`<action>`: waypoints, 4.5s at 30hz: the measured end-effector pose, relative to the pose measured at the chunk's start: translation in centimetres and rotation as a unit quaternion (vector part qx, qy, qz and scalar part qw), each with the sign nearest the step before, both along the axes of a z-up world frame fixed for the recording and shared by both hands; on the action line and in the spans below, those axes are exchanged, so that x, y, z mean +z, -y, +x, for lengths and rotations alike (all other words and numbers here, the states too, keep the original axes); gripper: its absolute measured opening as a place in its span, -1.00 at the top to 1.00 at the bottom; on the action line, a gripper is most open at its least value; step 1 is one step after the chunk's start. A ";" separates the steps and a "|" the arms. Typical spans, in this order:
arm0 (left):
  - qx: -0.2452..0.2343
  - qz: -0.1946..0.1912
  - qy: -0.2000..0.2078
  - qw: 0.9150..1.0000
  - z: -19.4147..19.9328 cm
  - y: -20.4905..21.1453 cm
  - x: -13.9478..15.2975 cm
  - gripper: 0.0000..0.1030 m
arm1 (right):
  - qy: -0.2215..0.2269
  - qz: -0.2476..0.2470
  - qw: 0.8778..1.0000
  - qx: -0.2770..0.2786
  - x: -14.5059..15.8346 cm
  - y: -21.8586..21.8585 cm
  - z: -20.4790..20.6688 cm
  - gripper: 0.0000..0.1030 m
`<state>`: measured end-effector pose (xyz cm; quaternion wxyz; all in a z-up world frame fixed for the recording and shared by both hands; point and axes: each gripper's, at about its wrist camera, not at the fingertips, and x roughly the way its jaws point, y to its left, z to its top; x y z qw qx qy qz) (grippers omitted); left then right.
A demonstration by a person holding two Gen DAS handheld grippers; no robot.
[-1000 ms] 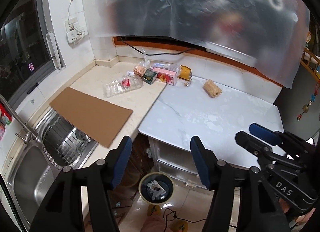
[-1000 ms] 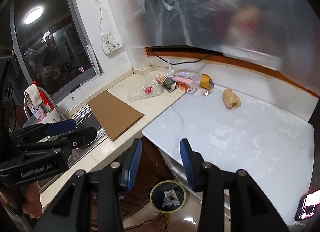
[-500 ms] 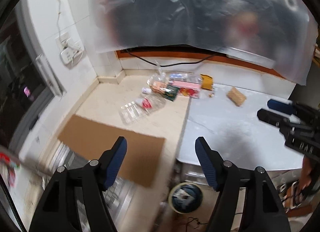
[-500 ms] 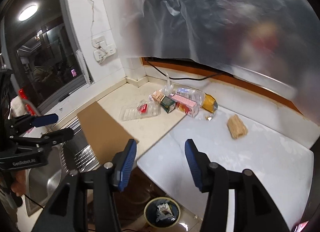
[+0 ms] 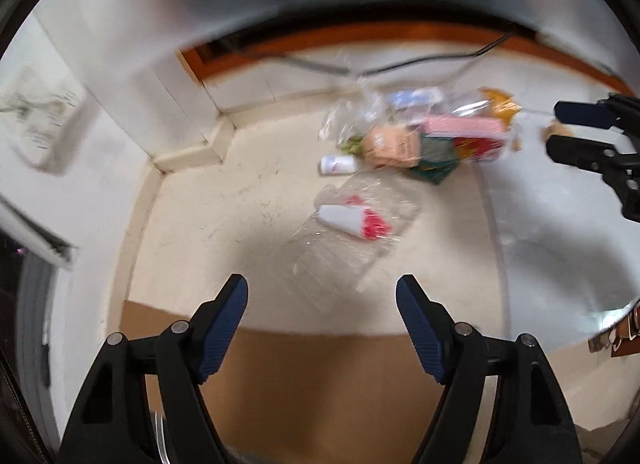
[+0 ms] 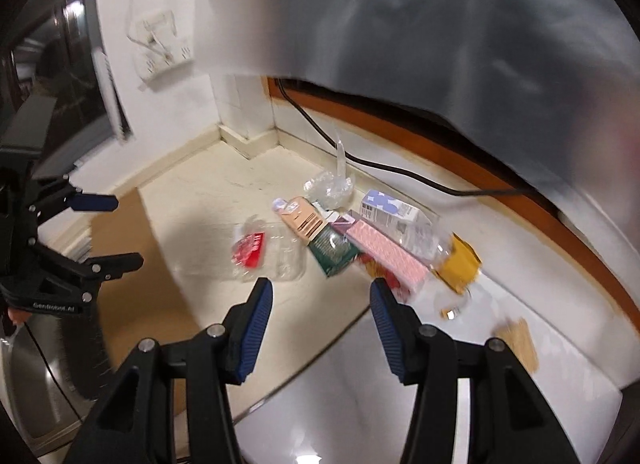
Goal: Collect trash
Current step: 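Grasp the clear plastic clamshell with the left tool while the right tool grasps the milk carton, then lift the clamshell and milk carton and carry them down over the bin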
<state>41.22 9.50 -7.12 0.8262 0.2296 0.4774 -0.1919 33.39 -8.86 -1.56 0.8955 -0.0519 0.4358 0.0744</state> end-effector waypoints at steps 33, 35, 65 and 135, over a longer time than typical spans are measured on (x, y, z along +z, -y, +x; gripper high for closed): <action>-0.015 -0.069 -0.146 0.987 11.6 -1.9 -13.0 0.57 | -0.027 -0.142 0.982 0.120 -11.6 -5.4 11.5 -0.01; -0.011 -0.070 -0.145 0.987 11.5 -2.2 -13.3 0.61 | -0.025 -0.157 0.980 0.122 -11.7 -5.6 11.3 -0.01; 0.002 -0.094 -0.016 0.995 3.0 0.4 -3.0 0.94 | 0.049 -0.016 0.999 0.012 -3.2 0.0 2.7 0.28; 0.130 -0.011 -0.108 0.986 -40.2 8.6 -18.6 0.94 | -0.189 0.138 0.972 -0.011 -21.7 9.0 -33.3 0.28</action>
